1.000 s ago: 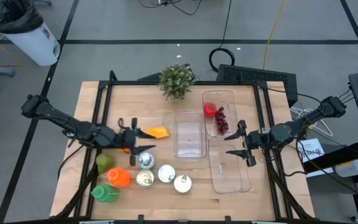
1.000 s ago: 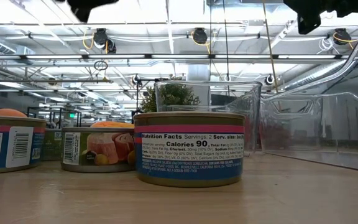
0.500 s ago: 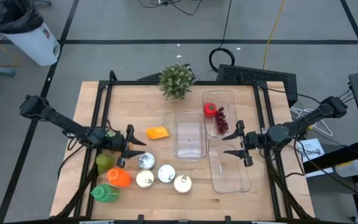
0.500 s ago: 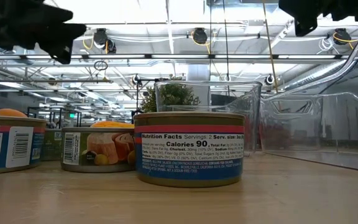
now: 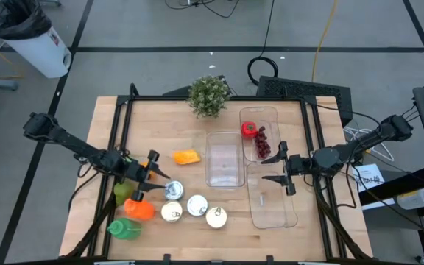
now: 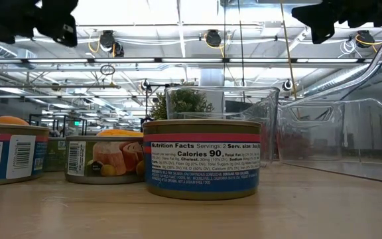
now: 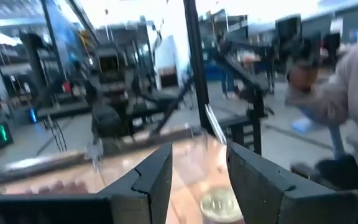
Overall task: Pick & Place Food Item
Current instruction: Put the orange water bottle into the bottom transparent bin
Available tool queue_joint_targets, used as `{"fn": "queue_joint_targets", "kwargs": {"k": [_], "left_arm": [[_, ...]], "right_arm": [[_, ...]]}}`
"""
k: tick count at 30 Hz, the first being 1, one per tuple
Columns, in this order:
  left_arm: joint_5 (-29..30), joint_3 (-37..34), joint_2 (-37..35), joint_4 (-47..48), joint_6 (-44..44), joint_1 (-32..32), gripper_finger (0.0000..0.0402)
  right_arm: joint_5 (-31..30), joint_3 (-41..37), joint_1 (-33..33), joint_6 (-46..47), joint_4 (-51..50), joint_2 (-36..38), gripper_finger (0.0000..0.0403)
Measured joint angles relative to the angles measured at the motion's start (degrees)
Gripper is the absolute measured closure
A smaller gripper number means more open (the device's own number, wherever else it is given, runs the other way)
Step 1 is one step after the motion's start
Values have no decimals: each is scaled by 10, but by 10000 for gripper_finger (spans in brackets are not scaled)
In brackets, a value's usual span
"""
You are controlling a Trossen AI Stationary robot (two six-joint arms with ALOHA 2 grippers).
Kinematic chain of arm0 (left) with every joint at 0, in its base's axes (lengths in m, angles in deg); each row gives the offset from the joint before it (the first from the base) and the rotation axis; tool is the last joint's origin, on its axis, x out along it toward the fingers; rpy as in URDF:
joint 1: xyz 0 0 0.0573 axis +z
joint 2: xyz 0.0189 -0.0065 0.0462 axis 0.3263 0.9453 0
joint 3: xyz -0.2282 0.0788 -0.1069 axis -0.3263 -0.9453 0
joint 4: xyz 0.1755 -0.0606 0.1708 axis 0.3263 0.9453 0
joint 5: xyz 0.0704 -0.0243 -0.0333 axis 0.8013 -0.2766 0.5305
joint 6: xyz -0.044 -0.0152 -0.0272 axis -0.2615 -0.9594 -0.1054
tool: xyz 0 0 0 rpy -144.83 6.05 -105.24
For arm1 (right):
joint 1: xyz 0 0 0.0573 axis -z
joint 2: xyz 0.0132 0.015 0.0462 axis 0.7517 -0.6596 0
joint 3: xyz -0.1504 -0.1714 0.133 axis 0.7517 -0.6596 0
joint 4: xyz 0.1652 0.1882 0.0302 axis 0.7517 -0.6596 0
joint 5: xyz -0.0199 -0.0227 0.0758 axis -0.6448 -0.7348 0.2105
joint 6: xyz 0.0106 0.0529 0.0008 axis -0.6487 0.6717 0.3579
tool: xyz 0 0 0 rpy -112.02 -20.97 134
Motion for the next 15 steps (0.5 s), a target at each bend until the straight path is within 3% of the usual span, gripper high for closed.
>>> {"fn": "queue_joint_targets", "kwargs": {"k": [7, 12, 15], "left_arm": [[69, 0, 0, -43, 6, 0, 240], [194, 0, 1, -60, -51, 0, 240], [270, 3, 1, -58, -141, 0, 240]], "right_arm": [[0, 0, 0, 0, 0, 0, 184], [0, 0, 0, 0, 0, 0, 186], [0, 0, 0, -2, 0, 0, 187]]}}
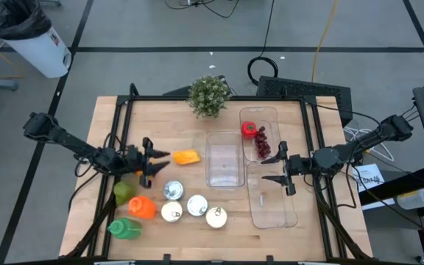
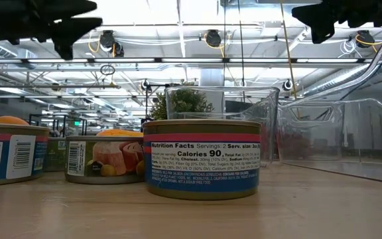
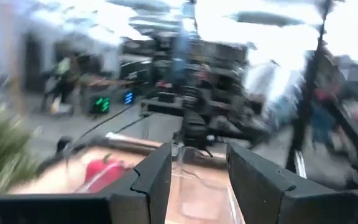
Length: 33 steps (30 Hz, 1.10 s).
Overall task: Pick & Place Food Item
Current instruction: Put the orange water bottle into the bottom transparent bin
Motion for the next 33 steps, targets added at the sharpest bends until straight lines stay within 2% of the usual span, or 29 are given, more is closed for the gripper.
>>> {"fn": "queue_joint_targets", "kwargs": {"k": [2, 5, 13, 18, 23, 26, 29, 31, 33], "left_arm": [[10, 0, 1, 0, -79, 0, 240], [9, 0, 1, 0, -148, 0, 240], [24, 0, 1, 1, -186, 11, 240], [9, 0, 0, 0, -266, 12, 240], [-5, 0, 1, 2, -235, 15, 237], [-2, 2, 1, 2, -233, 15, 213], [4, 11, 2, 3, -241, 15, 170], [-16, 23, 1, 3, -247, 15, 138], [-70, 44, 2, 16, -229, 15, 111]], "right_arm": [[0, 0, 0, 0, 0, 0, 188], [0, 0, 0, 0, 0, 0, 187], [0, 0, 0, 0, 0, 0, 190], [0, 0, 0, 0, 0, 0, 189], [0, 0, 0, 0, 0, 0, 188], [0, 0, 0, 0, 0, 0, 188], [0, 0, 0, 0, 0, 0, 188], [0, 0, 0, -1, 0, 0, 188], [0, 0, 0, -2, 0, 0, 188]]}}
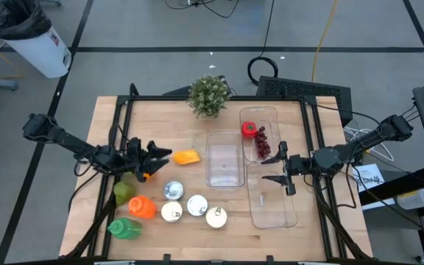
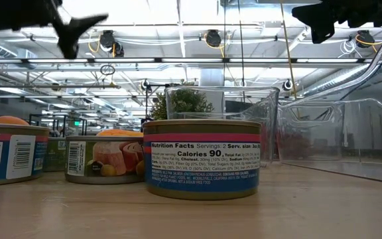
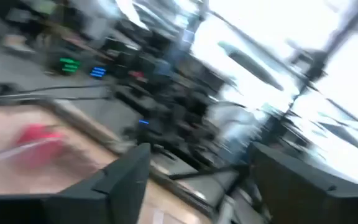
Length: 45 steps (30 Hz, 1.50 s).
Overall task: Pick & Place Food Item
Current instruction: Put the orange water bottle into the bottom transparent bin
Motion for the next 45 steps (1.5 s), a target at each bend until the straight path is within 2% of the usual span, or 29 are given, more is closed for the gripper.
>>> {"fn": "queue_joint_targets", "kwargs": {"k": [2, 4, 8, 10, 13, 16, 19, 23, 28, 32, 40, 45], "left_arm": [[-61, 42, 0, 55, 8, 0, 92], [-99, 115, 0, 188, 8, -7, 82], [-74, 334, 35, 590, -26, -30, 78], [-58, 441, 83, 733, -59, -41, 78], [-64, 581, 155, 925, -91, -58, 78], [-91, 699, 212, 1104, -181, -71, 78], [-126, 754, 262, 1238, -331, -90, 78], [-184, 755, 300, 1315, -484, -118, 78], [-241, 748, 331, 1383, -591, -141, 78], [-245, 748, 341, 1393, -620, -148, 78], [-250, 748, 341, 1458, -756, -179, 78], [-235, 736, 341, 1456, -823, -196, 78]], "right_arm": [[0, 0, 0, 0, 0, 0, 188], [0, 0, 0, 0, 0, 0, 188], [0, 0, 0, 0, 0, 0, 188], [0, 0, 0, 0, 0, 0, 188], [0, 0, 0, 0, 0, 0, 188], [0, 0, 0, 0, 0, 0, 188], [1, 0, 0, 0, 0, 0, 188], [2, 0, 0, 5, 0, 0, 188], [2, 0, 0, 15, 0, 0, 188], [2, 0, 0, 15, 0, 0, 188], [2, 0, -1, 15, 0, 0, 188], [3, 0, -1, 15, 0, 0, 188]]}}
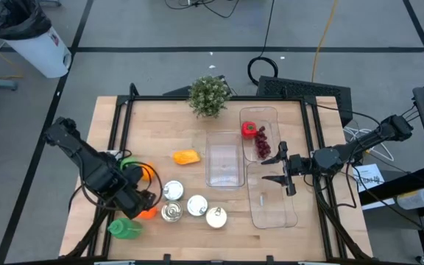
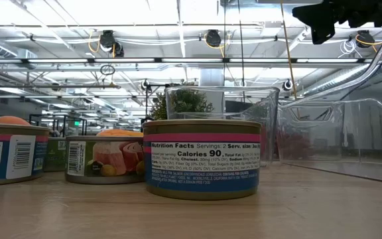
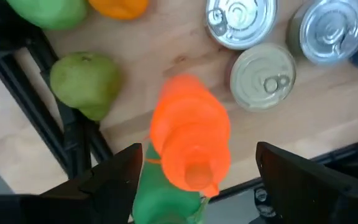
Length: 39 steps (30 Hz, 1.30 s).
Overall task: Pick & Place Food Item
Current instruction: Put the orange water bottle into the bottom transparent bin
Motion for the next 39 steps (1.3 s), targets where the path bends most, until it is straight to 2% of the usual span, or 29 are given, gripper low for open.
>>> {"fn": "queue_joint_targets", "kwargs": {"k": [8, 15, 21, 39], "left_arm": [[-42, -44, -1, -14, -68, -20, 78], [-28, -47, -1, -54, -40, -25, 78], [-26, -47, -1, -52, -46, -25, 78], [-25, -48, -16, -48, 8, -23, 78]], "right_arm": [[0, 0, 0, 0, 0, 0, 188], [0, 0, 0, 0, 0, 0, 188], [0, 0, 0, 0, 0, 0, 188], [0, 0, 0, 0, 0, 0, 188]]}}
